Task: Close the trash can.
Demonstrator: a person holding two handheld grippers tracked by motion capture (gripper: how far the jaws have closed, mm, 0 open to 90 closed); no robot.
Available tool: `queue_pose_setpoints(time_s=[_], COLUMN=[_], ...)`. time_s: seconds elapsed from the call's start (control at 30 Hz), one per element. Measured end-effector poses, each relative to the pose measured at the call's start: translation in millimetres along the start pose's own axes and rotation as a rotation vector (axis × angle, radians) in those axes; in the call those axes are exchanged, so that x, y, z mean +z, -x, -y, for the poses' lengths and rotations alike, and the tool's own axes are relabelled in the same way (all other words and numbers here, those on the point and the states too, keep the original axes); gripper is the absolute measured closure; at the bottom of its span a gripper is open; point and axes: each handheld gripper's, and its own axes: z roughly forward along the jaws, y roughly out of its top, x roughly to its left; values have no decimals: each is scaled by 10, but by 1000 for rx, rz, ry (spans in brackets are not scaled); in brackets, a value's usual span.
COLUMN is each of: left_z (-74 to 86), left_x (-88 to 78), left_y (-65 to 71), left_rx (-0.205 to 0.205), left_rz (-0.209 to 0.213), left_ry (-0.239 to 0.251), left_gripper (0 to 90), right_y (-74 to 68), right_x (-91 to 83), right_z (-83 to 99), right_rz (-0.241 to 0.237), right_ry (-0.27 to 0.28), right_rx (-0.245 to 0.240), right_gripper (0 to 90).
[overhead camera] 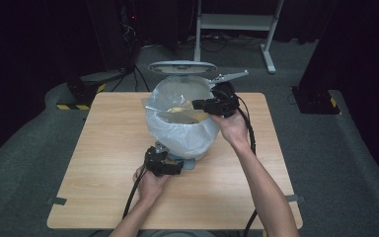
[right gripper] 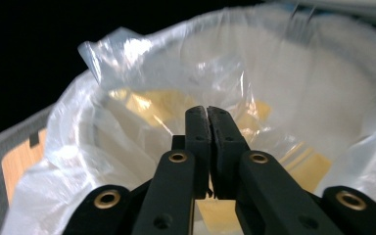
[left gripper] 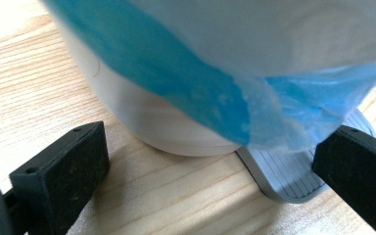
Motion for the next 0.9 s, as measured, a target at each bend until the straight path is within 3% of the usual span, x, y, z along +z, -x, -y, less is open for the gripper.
queue_pose_setpoints(time_s=[0.23, 0.3, 0.47, 0.7, 0.77, 0.9], left_z=[0, 0, 0, 0, 0, 0], left_x=[0, 0, 0, 0, -1, -1], left_y=[0, 0, 0, 0, 0, -1], left_rx=[0, 0, 0, 1, 1, 1], left_rz=[0, 0, 0, 0, 0, 0], left_ry=[0, 0, 0, 0, 0, 0], left_gripper=[6, 6, 6, 6, 6, 6], right_y=[3, -9, -87, -214, -234, -268], right_x=[144, 120, -4, 35, 89, 165], right_z=[50, 58, 57, 35, 27, 20], right_rz=[-5, -9, -11, -24, -15, 24], right_ry=[-81, -60, 8, -8, -30, -69], right_rx=[-6, -6, -26, -65, -72, -105], right_gripper=[879, 847, 668, 606, 622, 840])
